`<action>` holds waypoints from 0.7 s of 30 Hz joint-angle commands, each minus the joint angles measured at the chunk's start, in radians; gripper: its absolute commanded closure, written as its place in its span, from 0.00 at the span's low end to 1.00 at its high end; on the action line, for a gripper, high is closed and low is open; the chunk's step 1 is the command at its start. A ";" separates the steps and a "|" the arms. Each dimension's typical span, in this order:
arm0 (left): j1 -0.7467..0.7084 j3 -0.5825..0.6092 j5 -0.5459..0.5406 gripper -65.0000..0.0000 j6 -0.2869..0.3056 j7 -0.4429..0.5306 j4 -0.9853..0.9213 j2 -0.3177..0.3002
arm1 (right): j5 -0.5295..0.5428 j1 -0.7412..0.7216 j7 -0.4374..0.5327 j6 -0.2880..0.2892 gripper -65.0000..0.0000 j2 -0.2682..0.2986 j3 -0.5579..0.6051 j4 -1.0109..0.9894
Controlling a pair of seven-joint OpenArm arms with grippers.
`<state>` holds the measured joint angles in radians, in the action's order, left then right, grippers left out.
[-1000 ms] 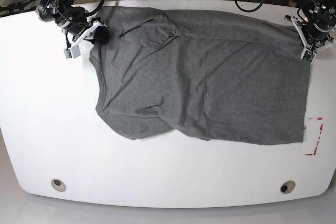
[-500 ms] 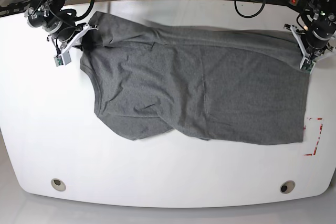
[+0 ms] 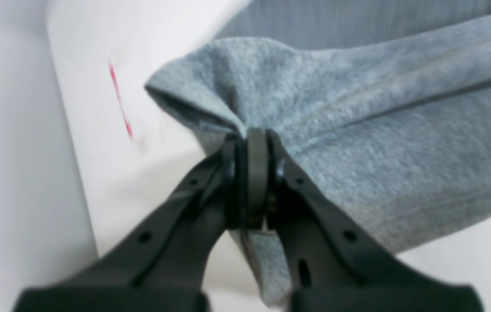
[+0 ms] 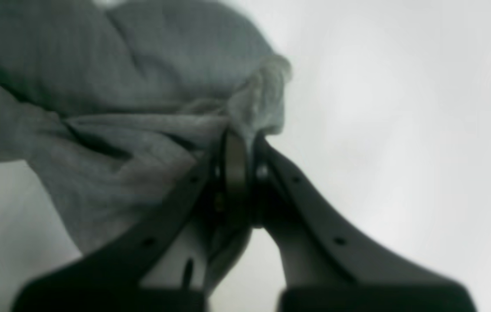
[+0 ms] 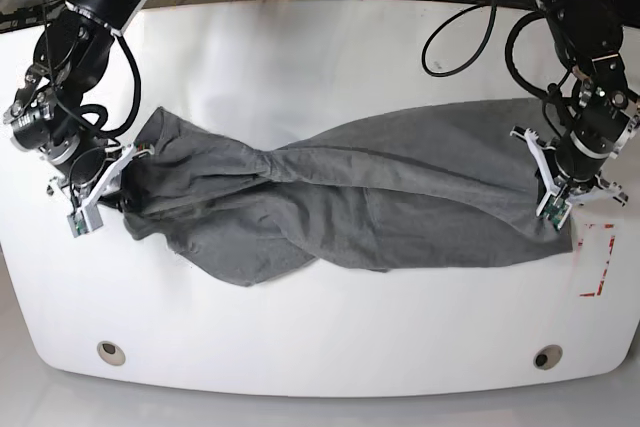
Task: Fold the T-shirt properly
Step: 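Lift the grey T-shirt with both grippers and swing it up high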
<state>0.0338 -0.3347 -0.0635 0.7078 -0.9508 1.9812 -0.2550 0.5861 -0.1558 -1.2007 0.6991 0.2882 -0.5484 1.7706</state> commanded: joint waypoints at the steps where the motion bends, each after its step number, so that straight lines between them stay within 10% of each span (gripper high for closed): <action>1: 0.070 0.010 -0.002 1.00 -0.010 0.019 0.022 -0.016 | 0.013 -0.078 0.020 -0.001 1.00 0.047 0.015 -0.031; 21: 0.682 0.010 -0.002 1.00 -0.010 -0.090 0.022 -0.123 | 0.013 -0.810 0.020 -0.001 1.00 0.225 0.339 -0.527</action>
<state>0.6670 -0.3187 -0.0788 0.7082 -1.0557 1.9919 -0.3611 0.5861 -0.8955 -1.2095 0.6998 0.4847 -0.2131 1.2339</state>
